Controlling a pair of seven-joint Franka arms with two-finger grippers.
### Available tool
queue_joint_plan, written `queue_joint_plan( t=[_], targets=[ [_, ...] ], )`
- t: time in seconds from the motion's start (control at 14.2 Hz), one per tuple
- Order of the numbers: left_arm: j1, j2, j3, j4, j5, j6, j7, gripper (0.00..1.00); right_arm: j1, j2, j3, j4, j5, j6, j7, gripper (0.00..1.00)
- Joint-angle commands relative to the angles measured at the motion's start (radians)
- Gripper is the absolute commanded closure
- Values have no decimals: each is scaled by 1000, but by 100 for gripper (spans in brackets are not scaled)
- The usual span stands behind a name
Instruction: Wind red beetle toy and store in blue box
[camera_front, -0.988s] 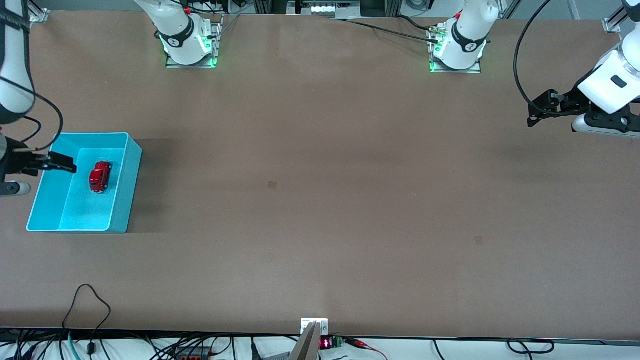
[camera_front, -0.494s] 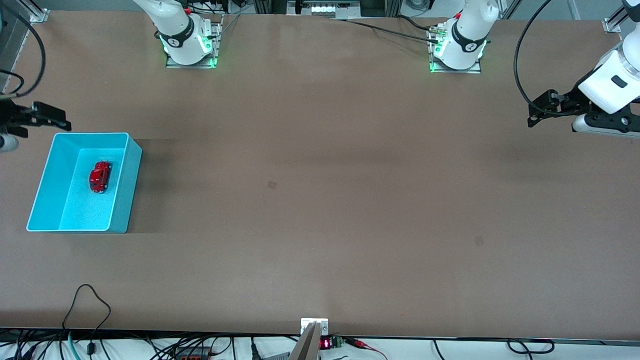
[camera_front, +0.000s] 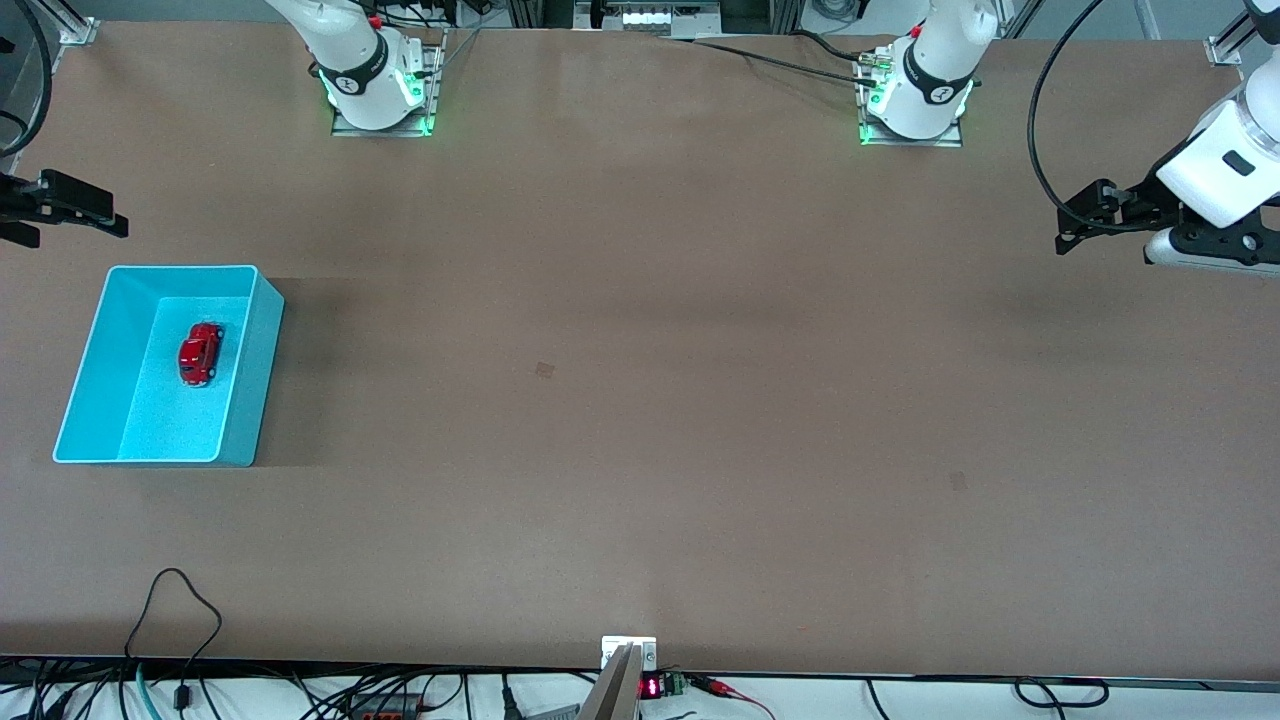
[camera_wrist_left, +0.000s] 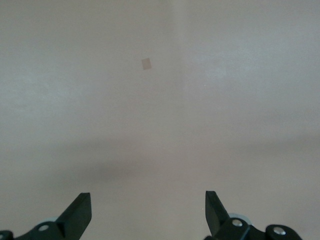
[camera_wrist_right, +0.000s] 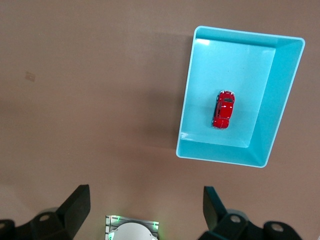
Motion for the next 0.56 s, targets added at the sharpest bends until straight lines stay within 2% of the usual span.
queue_joint_plan(
  t=[0.0,0.49],
  targets=[
    [3,12,4,29,-19,-21,-2,0,1,-1,-1,-3,1,-2,23,0],
    [3,10,4,29,-19,-21,0,0,14,-3,-1,-3,0,1,31,0]
  ],
)
